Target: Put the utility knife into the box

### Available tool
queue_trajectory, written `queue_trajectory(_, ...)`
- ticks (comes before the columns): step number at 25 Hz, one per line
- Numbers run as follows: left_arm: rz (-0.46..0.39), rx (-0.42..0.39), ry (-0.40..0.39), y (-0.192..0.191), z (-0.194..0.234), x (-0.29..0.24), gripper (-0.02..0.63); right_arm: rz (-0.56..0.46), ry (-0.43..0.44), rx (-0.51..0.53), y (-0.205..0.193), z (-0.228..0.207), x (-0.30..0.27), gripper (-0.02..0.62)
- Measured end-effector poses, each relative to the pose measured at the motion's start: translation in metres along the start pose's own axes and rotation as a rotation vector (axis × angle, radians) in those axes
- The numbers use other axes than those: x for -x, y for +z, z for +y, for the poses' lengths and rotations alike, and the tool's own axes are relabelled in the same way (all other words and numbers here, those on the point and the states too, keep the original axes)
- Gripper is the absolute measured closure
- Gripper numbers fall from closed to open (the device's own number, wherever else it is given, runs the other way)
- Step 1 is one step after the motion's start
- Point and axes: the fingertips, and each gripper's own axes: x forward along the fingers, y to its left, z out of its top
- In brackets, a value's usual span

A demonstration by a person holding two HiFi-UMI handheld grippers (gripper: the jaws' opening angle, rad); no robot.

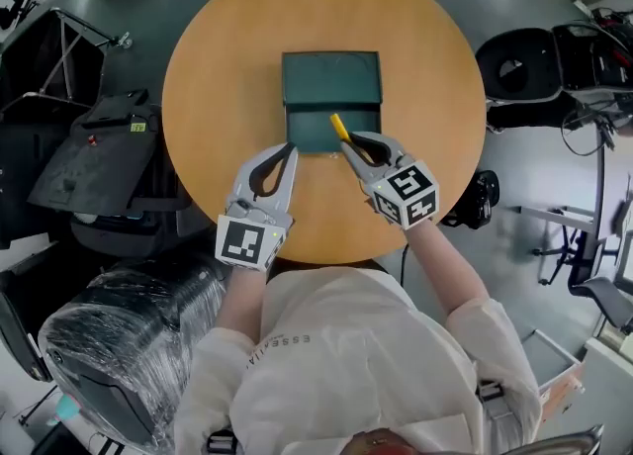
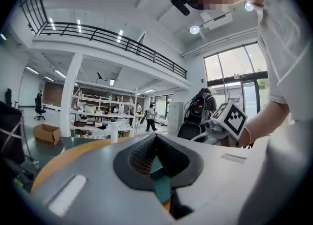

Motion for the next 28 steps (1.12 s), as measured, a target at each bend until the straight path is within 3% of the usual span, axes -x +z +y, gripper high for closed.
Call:
queue_trajectory(11,0.075,0.030,-0.015,-0.036,0.049,-0.024,0.589,0.447,0.047,0.082,-0.088,-0.032,-0.101,0.554)
queue_trajectory(19,0.127,0.038,-0.013,-0.054,0.079,-0.035,0.589,0.629,0.085,0.074,-0.128,-0.040,-0.121,0.554)
queue_trajectory(22,0.112,0.039,-0.008,-0.050,0.086,-0.041,0.589,0.700,0.071,0.133,-0.141,-0.044,-0.124,0.554)
queue_trajectory(24,0.110,0.045,-0.006,-0.050,0.088,-0.044,0.589,0.713,0.061,0.158,-0.145,-0.047,-0.125,0.554)
queue_trajectory(28,0.132,0.038,-0.005,-0.058,0.088,-0.045,0.589,0.698,0.064,0.112,-0.143,-0.047,-0.126,0.554)
